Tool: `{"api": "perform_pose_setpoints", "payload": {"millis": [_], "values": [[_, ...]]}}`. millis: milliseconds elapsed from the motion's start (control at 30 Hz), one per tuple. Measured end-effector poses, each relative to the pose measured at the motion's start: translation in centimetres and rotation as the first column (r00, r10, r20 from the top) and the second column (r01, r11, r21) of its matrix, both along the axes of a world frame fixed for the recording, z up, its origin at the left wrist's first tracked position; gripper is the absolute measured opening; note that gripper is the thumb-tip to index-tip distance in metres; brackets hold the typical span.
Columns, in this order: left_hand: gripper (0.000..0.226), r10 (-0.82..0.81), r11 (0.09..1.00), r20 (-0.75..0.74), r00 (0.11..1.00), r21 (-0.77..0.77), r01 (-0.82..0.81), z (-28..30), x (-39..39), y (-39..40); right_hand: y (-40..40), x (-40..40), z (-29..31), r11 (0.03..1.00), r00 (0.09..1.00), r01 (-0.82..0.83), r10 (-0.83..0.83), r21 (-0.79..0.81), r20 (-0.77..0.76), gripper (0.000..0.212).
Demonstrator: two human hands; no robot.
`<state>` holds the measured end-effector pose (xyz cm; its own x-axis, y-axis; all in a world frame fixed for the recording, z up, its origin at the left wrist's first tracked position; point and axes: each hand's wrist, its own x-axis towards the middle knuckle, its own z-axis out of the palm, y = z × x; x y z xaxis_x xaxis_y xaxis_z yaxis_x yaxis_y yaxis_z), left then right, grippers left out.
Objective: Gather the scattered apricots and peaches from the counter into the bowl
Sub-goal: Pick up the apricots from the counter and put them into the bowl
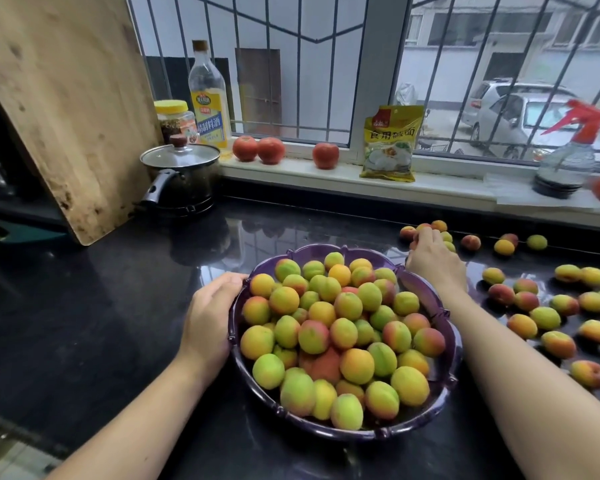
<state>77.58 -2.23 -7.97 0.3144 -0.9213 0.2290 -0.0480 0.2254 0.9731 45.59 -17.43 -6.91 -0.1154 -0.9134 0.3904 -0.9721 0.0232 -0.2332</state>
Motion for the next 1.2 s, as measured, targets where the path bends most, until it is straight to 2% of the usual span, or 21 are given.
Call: {"api": "perform_pose_setpoints", "payload": {"millis": [100, 233, 300, 367, 433, 533, 567, 667, 700, 733, 800, 833, 900, 967, 1033, 1133, 1200], "values": [[0.035, 0.005, 1.0, -0.007, 1.0, 0.0, -0.005, 0.1, -0.1, 0.0, -0.2, -0.2, -0.1, 1.0, 1.0, 0.012, -0.012, 0.017, -0.015, 0.029], [0.035, 0.007, 1.0, 0.0, 1.0, 0.003, -0.007, 0.1, 0.0, 0.0, -0.3, -0.3, -0.2, 0.997, 0.999, 0.042, -0.04, 0.066, -0.028, 0.028], [0.037, 0.011, 1.0, 0.021, 1.0, -0.002, -0.011, 0.1, 0.1, 0.0, -0.4, -0.4, -0.1, 0.997, 0.999, 0.034, -0.037, 0.075, 0.031, 0.032], [0.037, 0.021, 1.0, 0.037, 0.999, -0.009, -0.02, 0.1, 0.0, -0.1, -0.1, -0.7, 0.1, 0.999, 0.983, -0.003, -0.004, 0.039, 0.185, 0.031], [0.036, 0.023, 1.0, 0.034, 0.999, -0.008, -0.023, 0.3, -0.1, -0.1, 0.7, -0.8, 1.1, 0.998, 0.923, -0.058, 0.065, -0.03, 0.38, 0.028], [0.035, 0.016, 1.0, 0.024, 1.0, 0.005, -0.016, 0.4, -0.2, 0.1, 2.4, 0.1, 4.9, 0.973, 0.855, -0.208, 0.231, -0.1, 0.465, 0.029], [0.036, 0.015, 1.0, 0.011, 1.0, 0.004, -0.015, 0.4, -0.3, 0.2, 3.2, 0.7, 6.6, 0.95, 0.818, -0.292, 0.309, -0.113, 0.485, 0.027], [0.036, 0.014, 1.0, -0.004, 1.0, 0.008, -0.014, 0.6, -0.4, 0.3, 6.0, 3.1, 11.2, 0.815, 0.63, -0.572, 0.511, -0.095, 0.585, 0.02], [0.037, 0.011, 1.0, -0.004, 1.0, 0.009, -0.011, 0.5, -0.4, 0.3, 6.9, 4.0, 12.1, 0.762, 0.605, -0.645, 0.554, -0.055, 0.573, 0.02], [0.038, 0.008, 1.0, -0.005, 1.0, 0.011, -0.008, 0.5, -0.4, 0.3, 7.4, 4.7, 12.5, 0.724, 0.621, -0.689, 0.595, -0.005, 0.511, 0.023], [0.04, 0.003, 1.0, -0.017, 1.0, 0.006, -0.003, 0.6, -0.4, 0.3, 7.8, 5.6, 12.5, 0.711, 0.698, -0.696, 0.64, 0.096, 0.321, 0.031], [0.042, 0.0, 1.0, -0.022, 1.0, 0.001, 0.0, 0.6, -0.4, 0.3, 7.7, 5.8, 12.3, 0.725, 0.726, -0.677, 0.631, 0.123, 0.275, 0.037], [0.046, -0.005, 1.0, -0.021, 1.0, -0.003, 0.005, 0.7, -0.4, 0.3, 7.5, 5.7, 12.0, 0.763, 0.747, -0.638, 0.58, 0.103, 0.325, 0.04], [0.043, -0.008, 1.0, -0.018, 1.0, -0.012, 0.007, 0.8, -0.4, 0.4, 7.5, 5.9, 11.9, 0.787, 0.751, -0.614, 0.554, 0.069, 0.359, 0.031], [0.04, -0.002, 1.0, -0.019, 1.0, -0.019, 0.002, 0.8, -0.4, 0.3, 7.7, 6.7, 11.6, 0.763, 0.742, -0.64, 0.584, 0.088, 0.331, 0.024], [0.04, -0.005, 1.0, -0.017, 1.0, -0.02, 0.005, 0.5, -0.4, 0.2, 8.4, 8.8, 10.7, 0.693, 0.704, -0.703, 0.647, 0.157, 0.293, 0.025], [0.041, -0.005, 1.0, -0.001, 1.0, -0.021, 0.005, 0.4, -0.3, 0.1, 8.6, 9.7, 10.1, 0.684, 0.702, -0.708, 0.656, 0.176, 0.279, 0.026]]}}
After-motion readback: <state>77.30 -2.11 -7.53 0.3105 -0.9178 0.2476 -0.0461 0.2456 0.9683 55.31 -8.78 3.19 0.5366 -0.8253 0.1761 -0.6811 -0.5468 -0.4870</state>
